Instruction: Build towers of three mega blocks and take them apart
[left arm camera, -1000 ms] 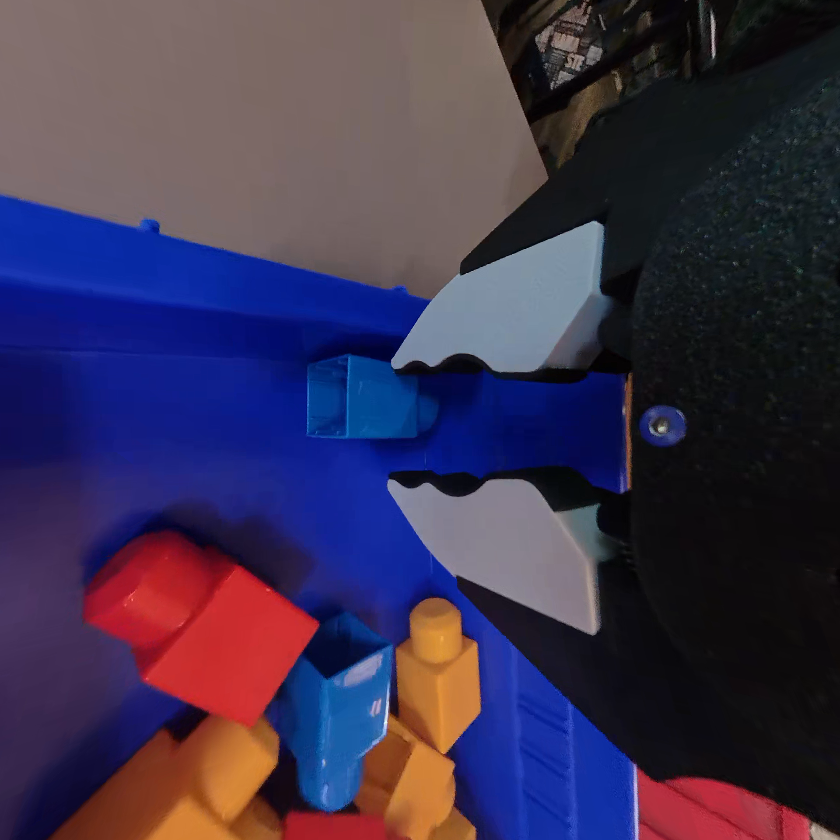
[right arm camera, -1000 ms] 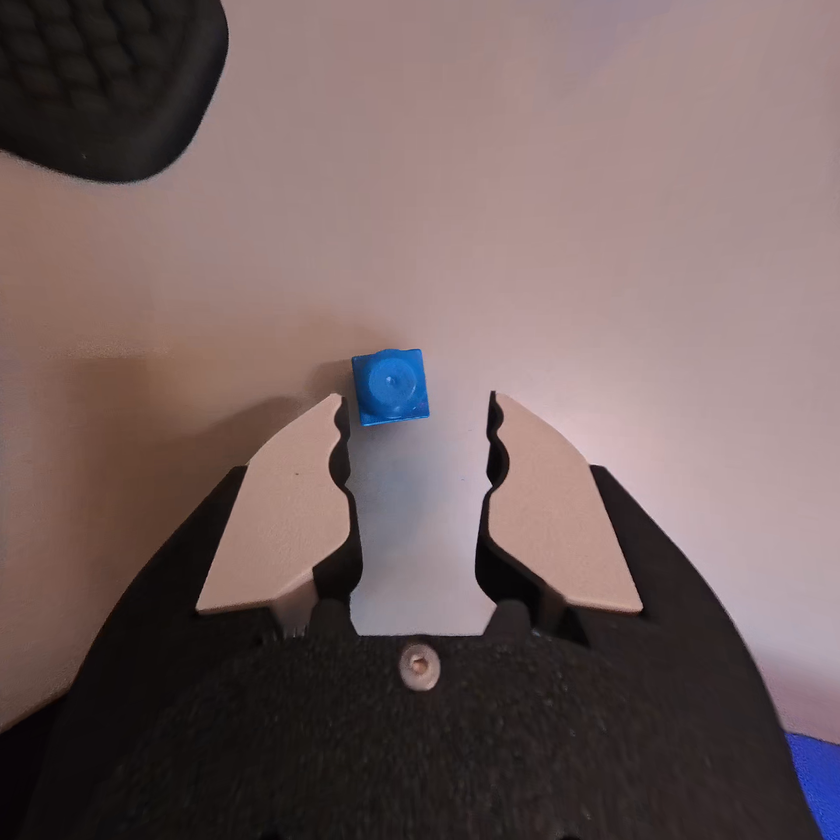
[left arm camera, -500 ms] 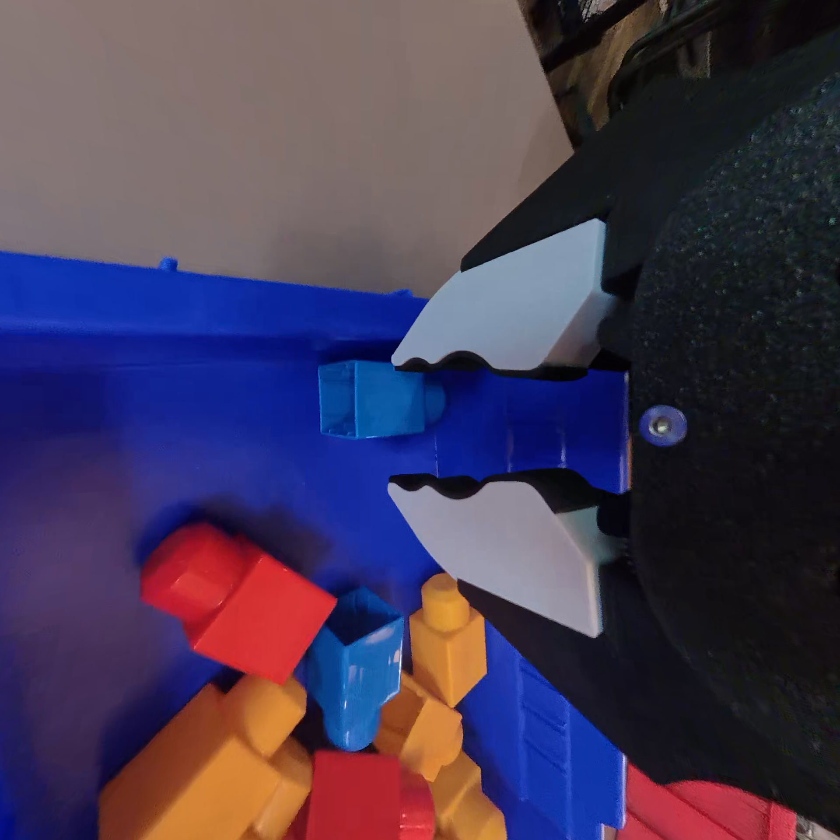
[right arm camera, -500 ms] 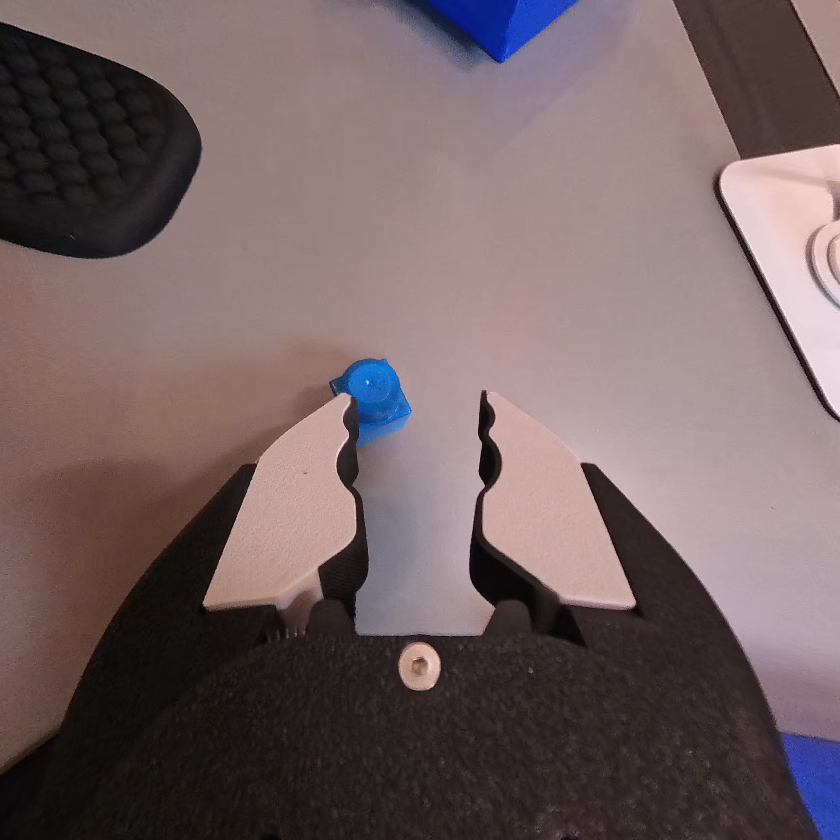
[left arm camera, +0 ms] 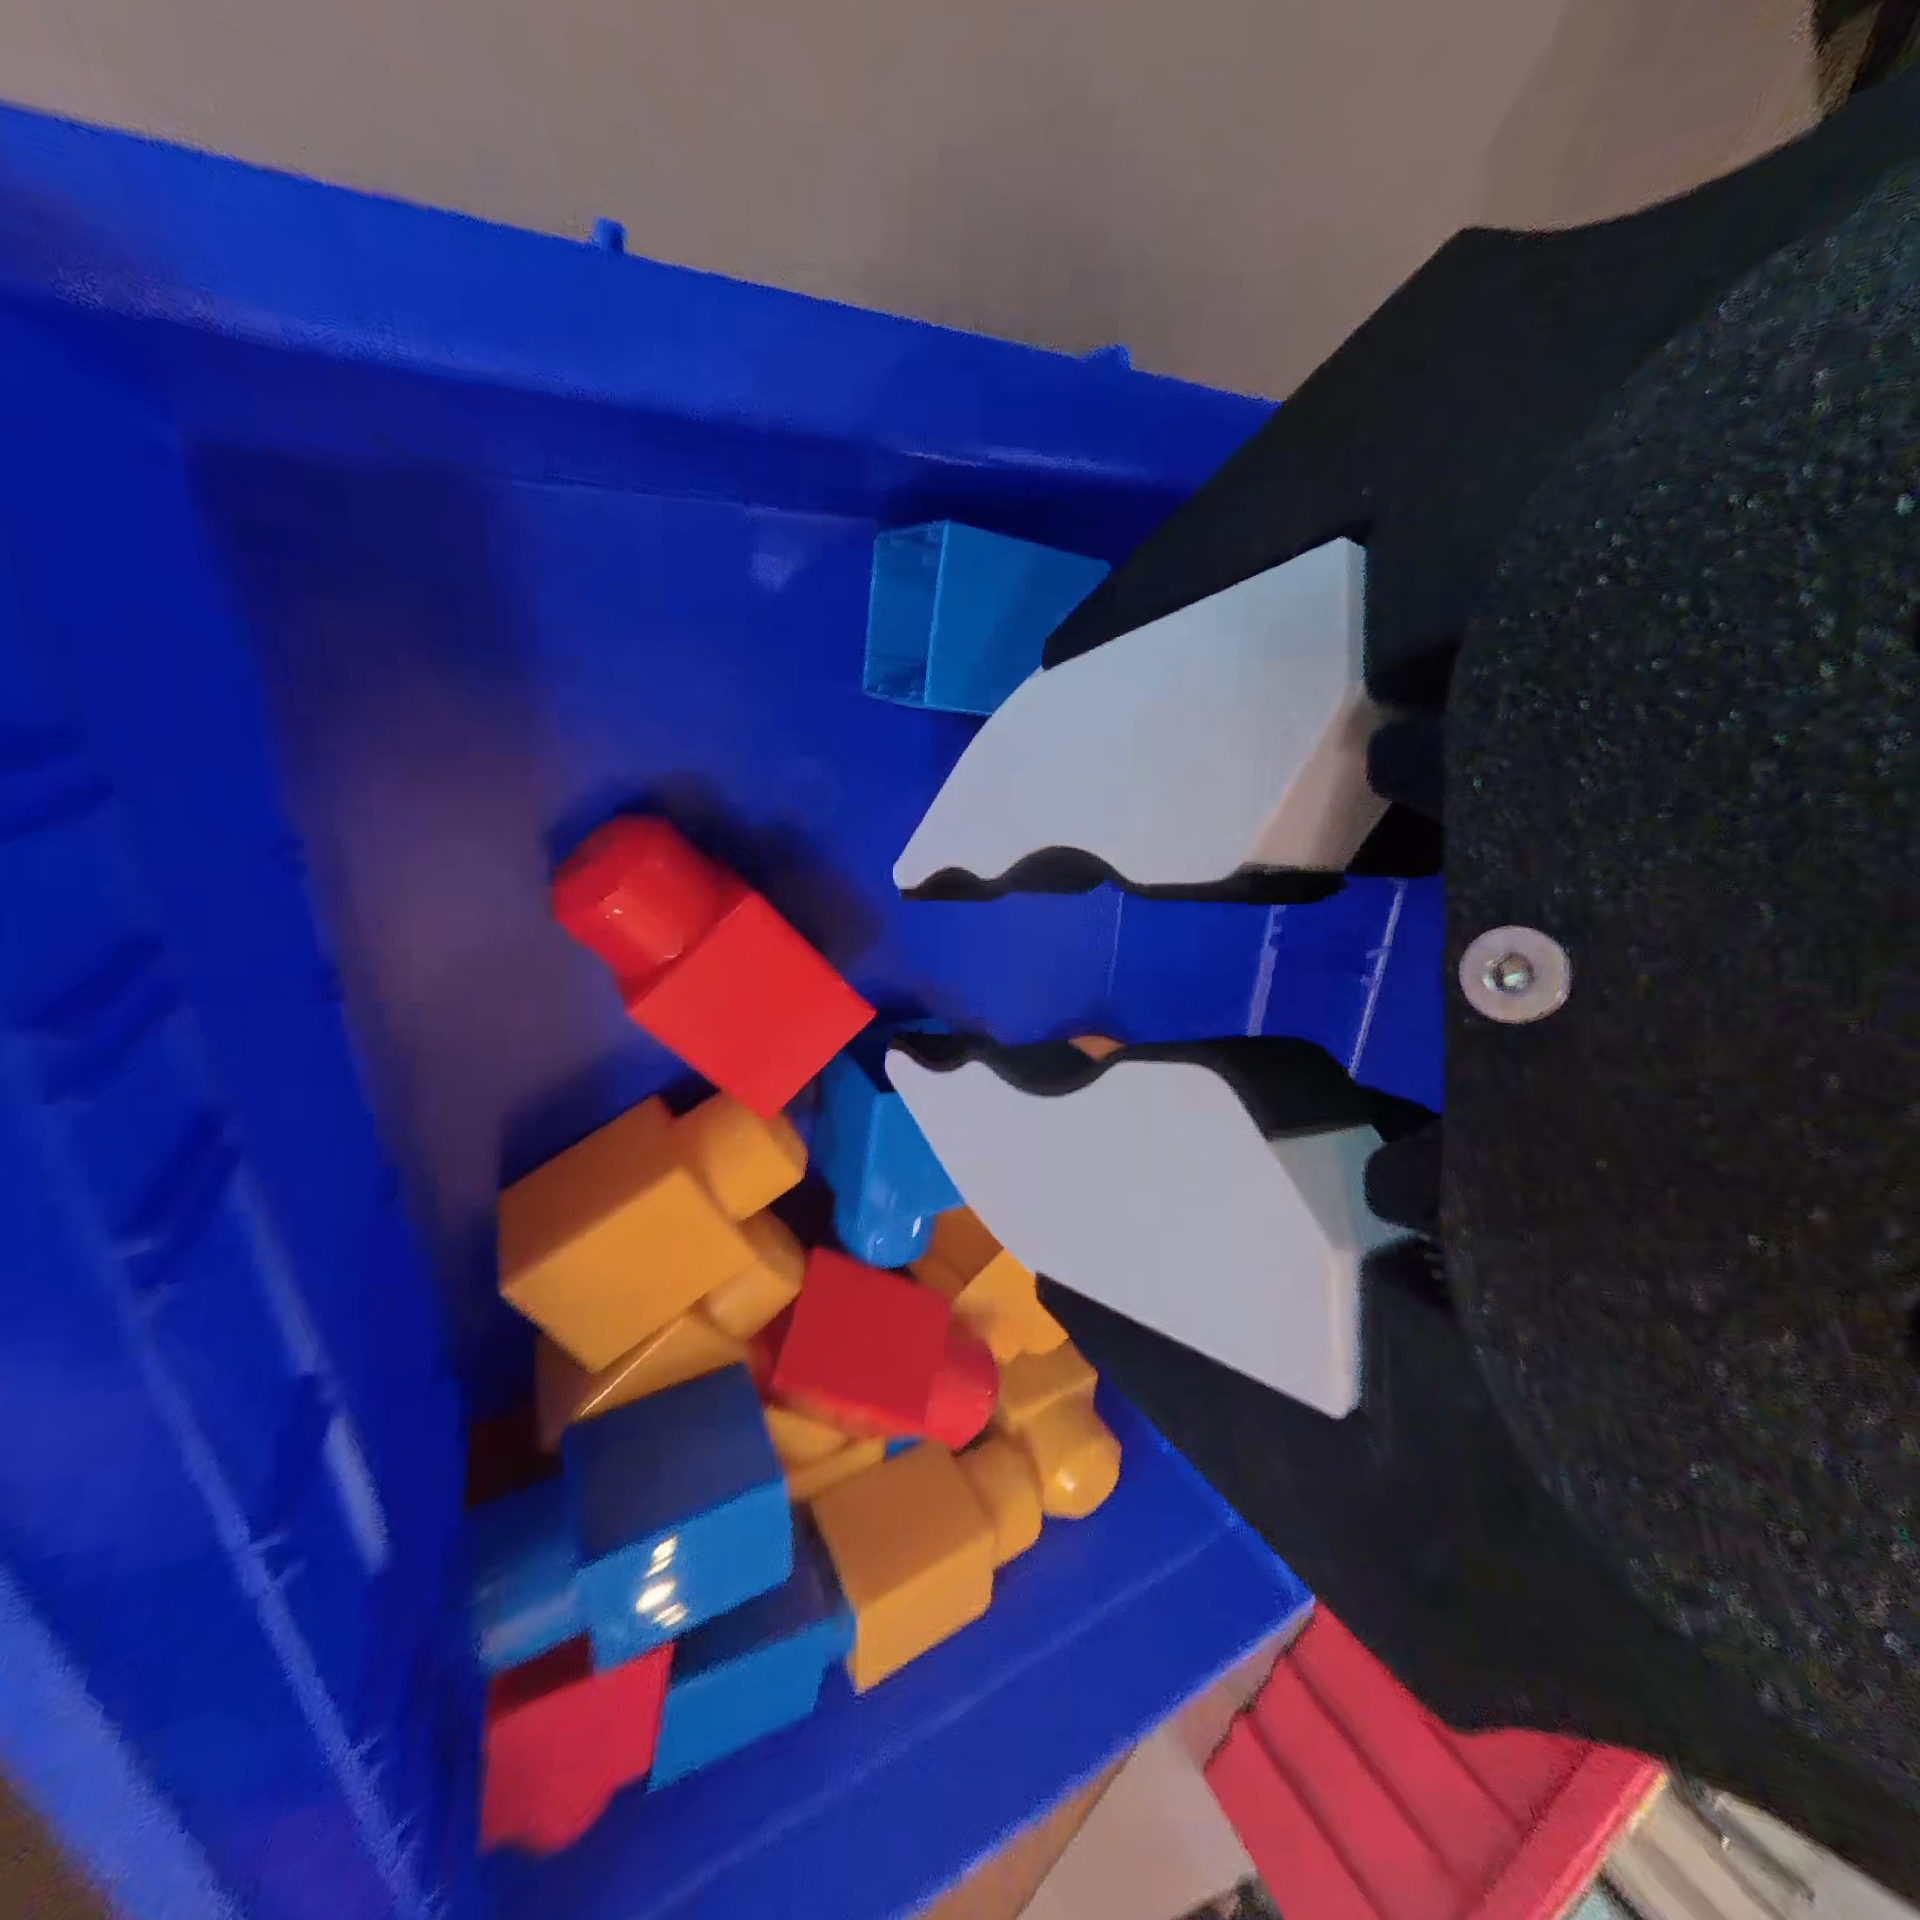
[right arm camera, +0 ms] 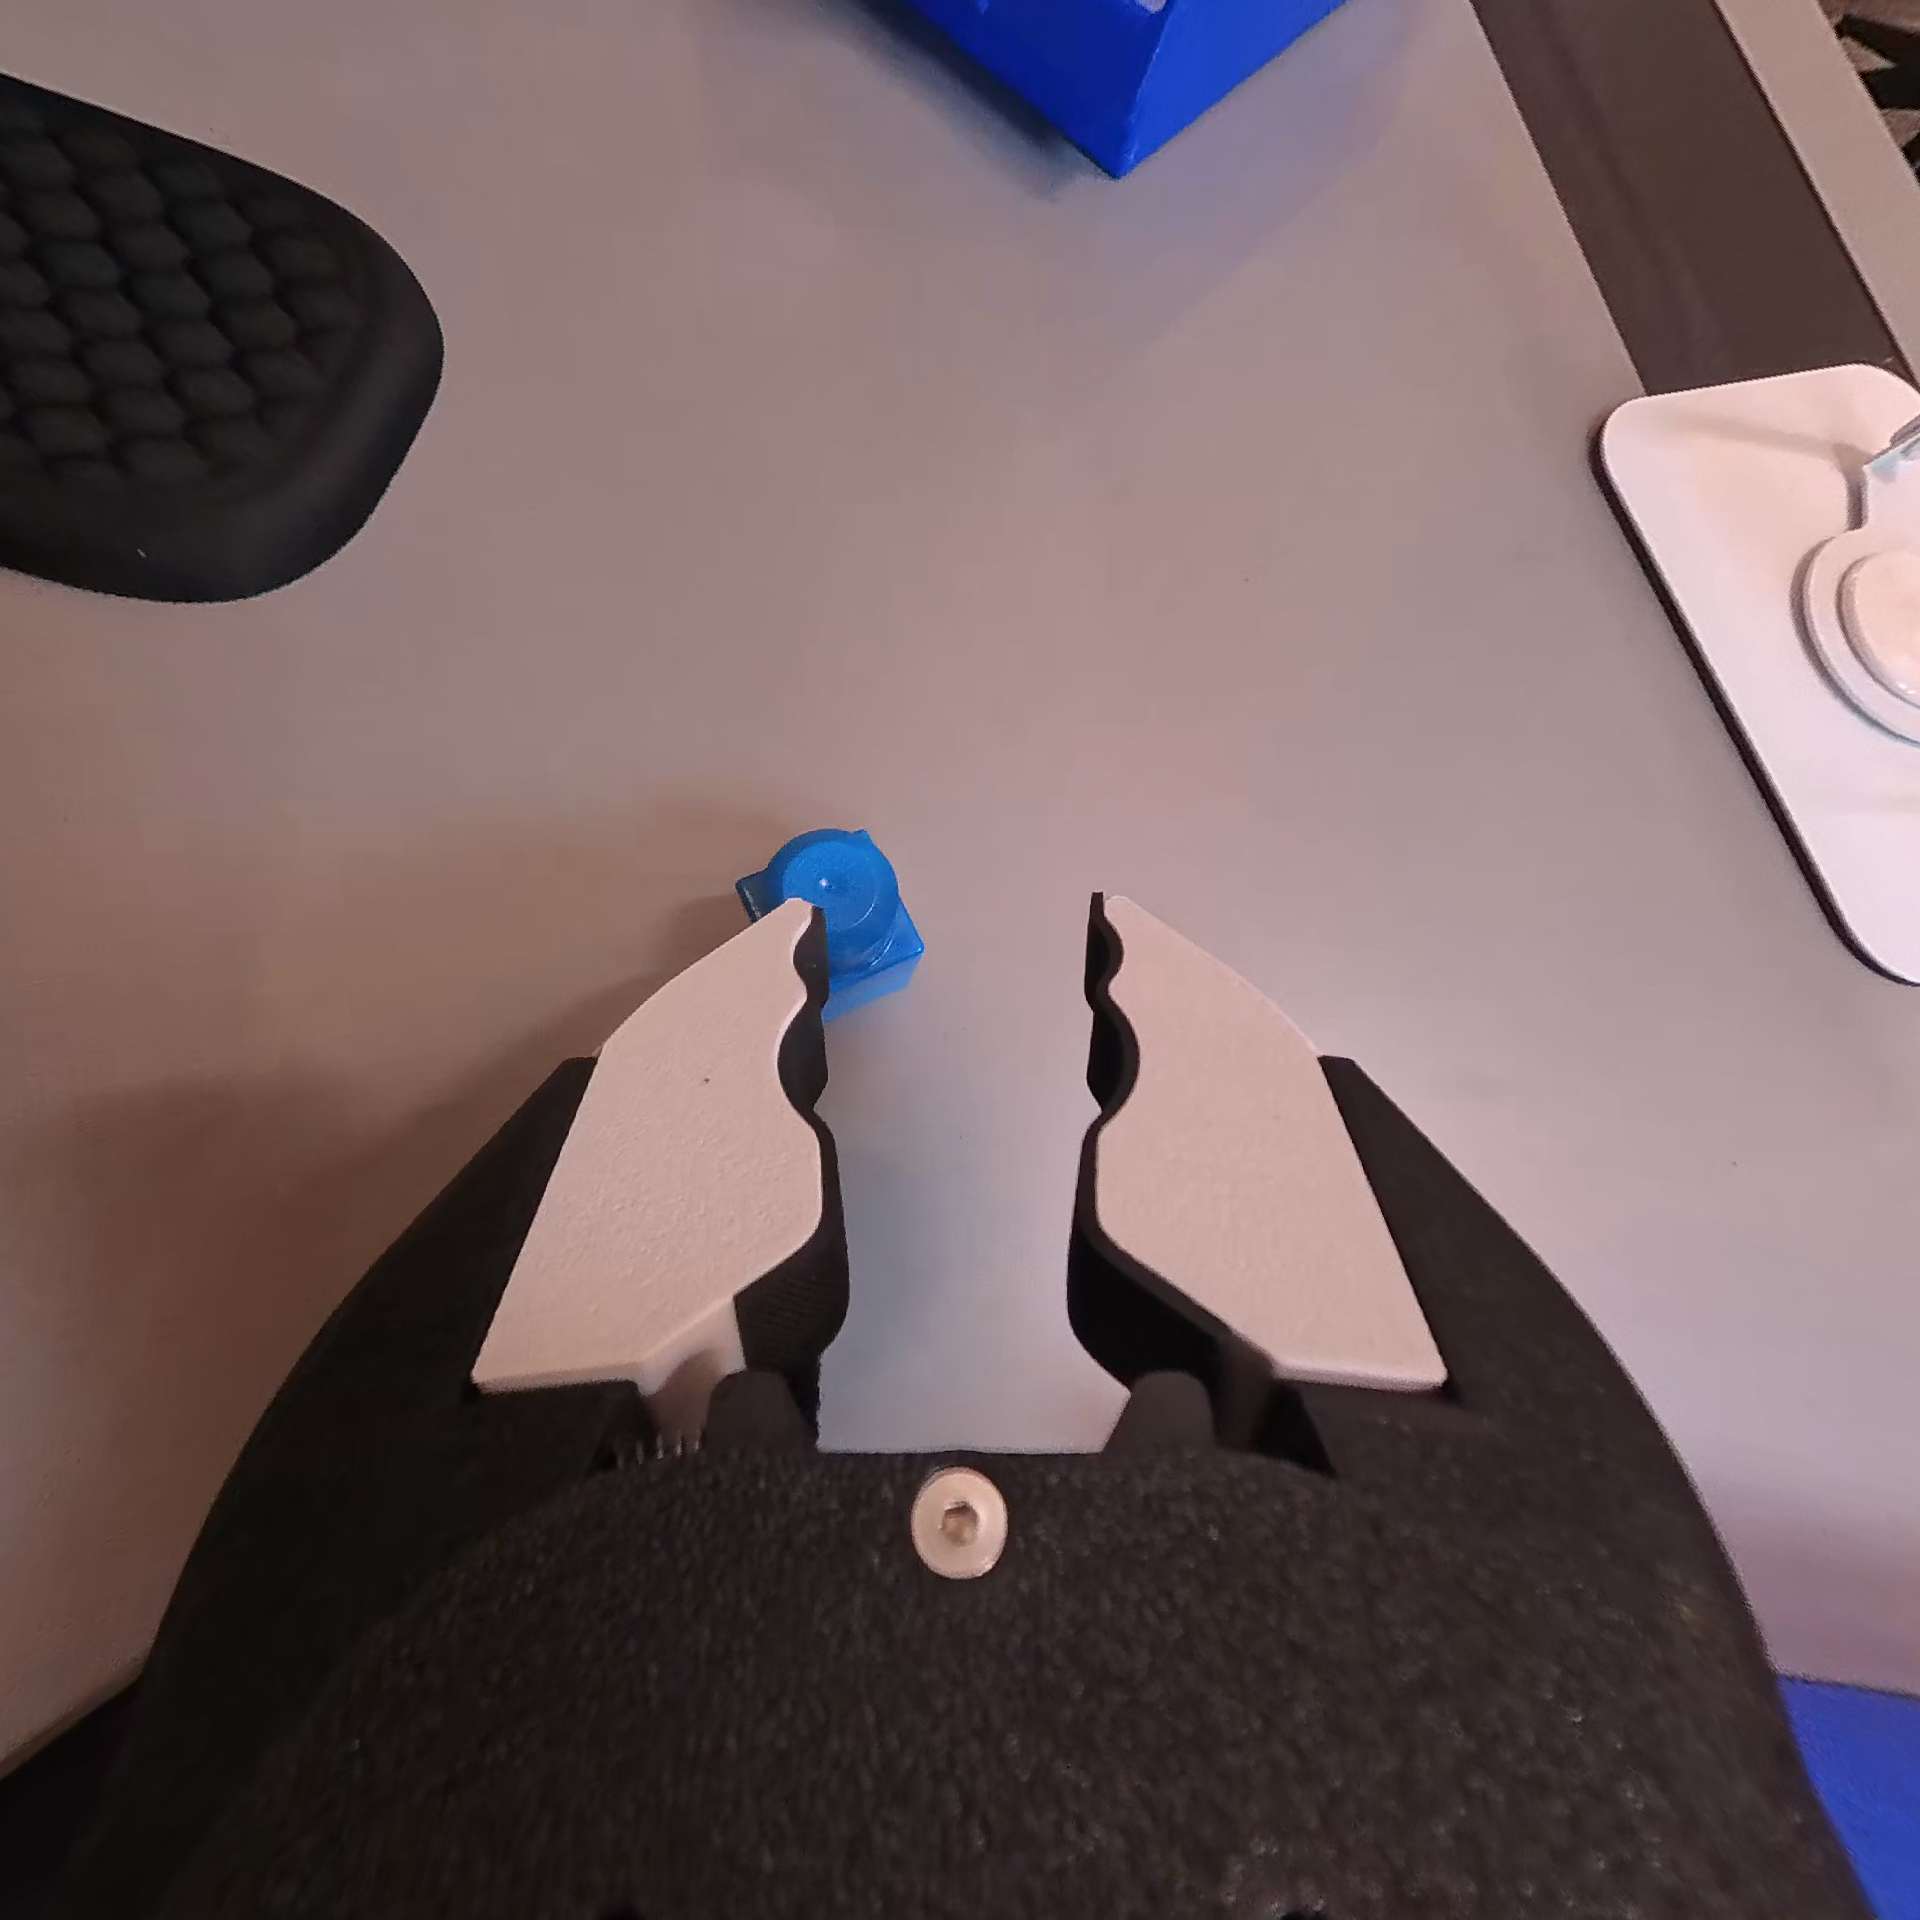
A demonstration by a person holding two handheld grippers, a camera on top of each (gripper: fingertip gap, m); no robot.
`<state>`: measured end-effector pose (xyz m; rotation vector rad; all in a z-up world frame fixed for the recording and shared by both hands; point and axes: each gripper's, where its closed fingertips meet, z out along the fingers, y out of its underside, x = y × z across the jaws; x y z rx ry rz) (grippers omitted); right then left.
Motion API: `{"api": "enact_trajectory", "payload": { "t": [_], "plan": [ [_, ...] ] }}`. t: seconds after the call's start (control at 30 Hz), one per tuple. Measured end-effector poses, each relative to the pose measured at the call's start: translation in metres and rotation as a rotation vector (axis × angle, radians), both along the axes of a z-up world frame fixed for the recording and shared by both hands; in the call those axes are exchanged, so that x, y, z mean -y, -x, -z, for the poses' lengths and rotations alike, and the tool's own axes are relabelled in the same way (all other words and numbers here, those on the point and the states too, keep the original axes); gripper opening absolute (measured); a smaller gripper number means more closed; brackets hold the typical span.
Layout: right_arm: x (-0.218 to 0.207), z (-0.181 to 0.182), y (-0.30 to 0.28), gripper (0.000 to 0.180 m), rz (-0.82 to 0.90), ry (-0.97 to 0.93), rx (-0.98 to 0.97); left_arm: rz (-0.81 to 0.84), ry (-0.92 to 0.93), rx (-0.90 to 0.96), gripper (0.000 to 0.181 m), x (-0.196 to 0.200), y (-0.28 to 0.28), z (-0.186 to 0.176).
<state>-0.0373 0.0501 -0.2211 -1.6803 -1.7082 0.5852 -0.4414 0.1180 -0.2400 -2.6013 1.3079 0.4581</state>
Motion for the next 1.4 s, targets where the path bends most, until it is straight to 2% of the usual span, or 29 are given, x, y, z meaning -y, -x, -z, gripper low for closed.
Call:
{"api": "enact_trajectory", "payload": {
  "t": [0.13,0.23,0.3,0.37,0.43,0.57,0.63,0.73,0.8,0.93,1.07,1.13,1.27,1.4],
  "plan": [
    [0.002,0.004,0.001,0.048,-0.007,0.005,0.011,0.151,-0.052,-0.068,0.046,-0.015,-0.012,0.000],
    [0.004,0.006,0.002,0.048,-0.014,0.010,0.013,0.228,0.011,-0.177,0.055,-0.020,-0.009,0.018],
    [0.004,0.006,0.002,0.047,-0.015,0.012,0.009,0.272,0.065,-0.253,0.054,-0.020,-0.005,0.032],
    [0.003,0.006,0.002,0.047,-0.014,0.014,0.005,0.312,0.070,-0.312,0.042,-0.023,-0.001,0.038],
    [0.003,0.005,0.001,0.046,-0.011,0.015,-0.003,0.256,0.080,-0.296,0.039,-0.023,-0.002,0.032],
    [0.000,-0.004,0.005,0.044,0.002,0.006,-0.067,0.207,-0.102,-0.124,0.038,-0.032,-0.025,-0.018],
    [-0.002,-0.015,0.010,0.045,0.007,0.009,-0.144,0.192,-0.237,0.118,0.038,-0.033,-0.063,-0.056],
    [-0.002,-0.039,0.022,0.046,0.023,0.035,-0.320,0.253,-0.374,0.569,0.038,-0.011,-0.155,-0.110],
    [0.001,-0.053,0.028,0.046,0.027,0.083,-0.427,0.316,-0.419,0.789,0.038,0.014,-0.215,-0.126],
    [0.007,-0.062,0.033,0.052,0.014,0.118,-0.493,0.383,-0.407,1.085,0.038,0.057,-0.315,-0.110],
    [-0.005,-0.075,0.016,0.058,0.032,0.081,-0.504,0.351,-0.337,1.233,0.038,0.068,-0.376,-0.081],
    [-0.003,-0.073,0.001,0.057,-0.014,0.102,-0.446,0.324,-0.305,1.252,0.038,0.068,-0.394,-0.067],
    [0.007,-0.013,-0.026,0.067,-0.095,0.107,-0.114,0.292,-0.254,1.259,0.038,0.071,-0.402,-0.050],
    [0.013,0.036,-0.013,0.069,-0.150,0.080,0.031,0.247,-0.221,1.318,0.038,0.077,-0.401,-0.048]
  ]
}}
